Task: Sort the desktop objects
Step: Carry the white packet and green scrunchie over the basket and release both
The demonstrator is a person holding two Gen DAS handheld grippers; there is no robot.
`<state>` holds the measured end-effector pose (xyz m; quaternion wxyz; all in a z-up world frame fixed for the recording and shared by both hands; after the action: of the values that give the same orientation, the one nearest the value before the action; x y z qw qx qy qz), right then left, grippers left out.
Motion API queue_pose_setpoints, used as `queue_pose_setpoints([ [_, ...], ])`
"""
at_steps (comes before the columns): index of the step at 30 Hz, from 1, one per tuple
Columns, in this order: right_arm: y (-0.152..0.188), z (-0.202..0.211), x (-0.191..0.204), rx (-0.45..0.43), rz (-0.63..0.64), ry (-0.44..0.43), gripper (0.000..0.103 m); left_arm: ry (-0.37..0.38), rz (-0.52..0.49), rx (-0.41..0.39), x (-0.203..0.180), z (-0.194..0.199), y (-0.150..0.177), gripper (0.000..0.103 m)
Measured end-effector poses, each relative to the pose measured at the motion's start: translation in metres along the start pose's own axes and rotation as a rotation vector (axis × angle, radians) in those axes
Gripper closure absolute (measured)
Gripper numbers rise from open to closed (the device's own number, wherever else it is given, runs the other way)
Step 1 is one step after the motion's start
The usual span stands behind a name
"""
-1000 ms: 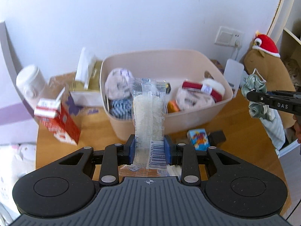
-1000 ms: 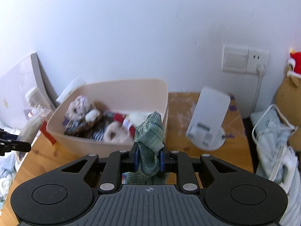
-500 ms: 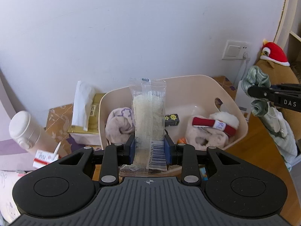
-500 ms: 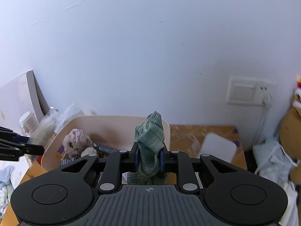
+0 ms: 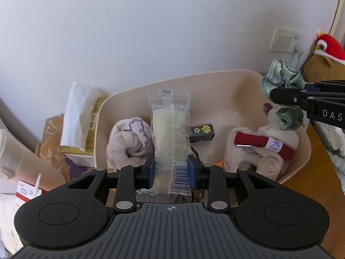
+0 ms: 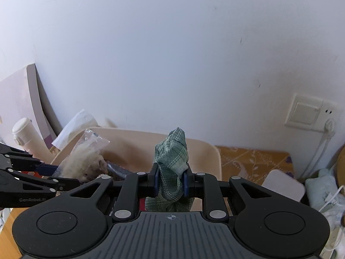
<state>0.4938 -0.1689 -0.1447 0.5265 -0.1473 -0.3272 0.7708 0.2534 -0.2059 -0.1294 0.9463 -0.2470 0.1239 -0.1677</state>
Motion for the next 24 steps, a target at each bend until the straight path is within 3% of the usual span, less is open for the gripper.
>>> queue_pose_setpoints([
  [9, 0.007, -0.022, 0.0, 0.072, -0.006, -0.033, 0.079, 0.048, -0.016, 0.048, -0.009, -0.016, 0.005, 0.071],
  [11, 0.009, -0.021, -0.001, 0.077, -0.002, -0.028, 0.062, 0.044, 0.0, 0.047, -0.01, -0.016, 0.004, 0.067],
  [13, 0.009, -0.016, -0.003, 0.065, -0.001, -0.034, 0.05, 0.035, 0.012, 0.034, -0.009, -0.012, 0.004, 0.043],
  [15, 0.009, -0.011, -0.006, 0.051, -0.005, -0.026, 0.034, 0.02, 0.013, 0.013, -0.008, -0.005, 0.003, 0.029],
  [20, 0.009, 0.004, -0.015, 0.017, -0.05, -0.032, 0.023, -0.006, -0.015, 0.011, -0.005, 0.006, 0.007, 0.027],
  [24, 0.017, 0.022, -0.027, -0.01, -0.136, -0.056, 0.008, -0.012, -0.001, -0.008, 0.001, 0.023, 0.021, 0.027],
])
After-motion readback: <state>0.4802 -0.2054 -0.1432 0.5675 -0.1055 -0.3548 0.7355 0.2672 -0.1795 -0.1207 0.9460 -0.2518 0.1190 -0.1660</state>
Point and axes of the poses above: each gripper's, at about its wrist camera, not at the fingertips, and z roughly against the way its jaws point, x to its left, y to its underside, the point moved 7 cm from there along -z, roughly the way its jaws point, and after that the axes turned 7 degrees about x, right-handed, at the moved point
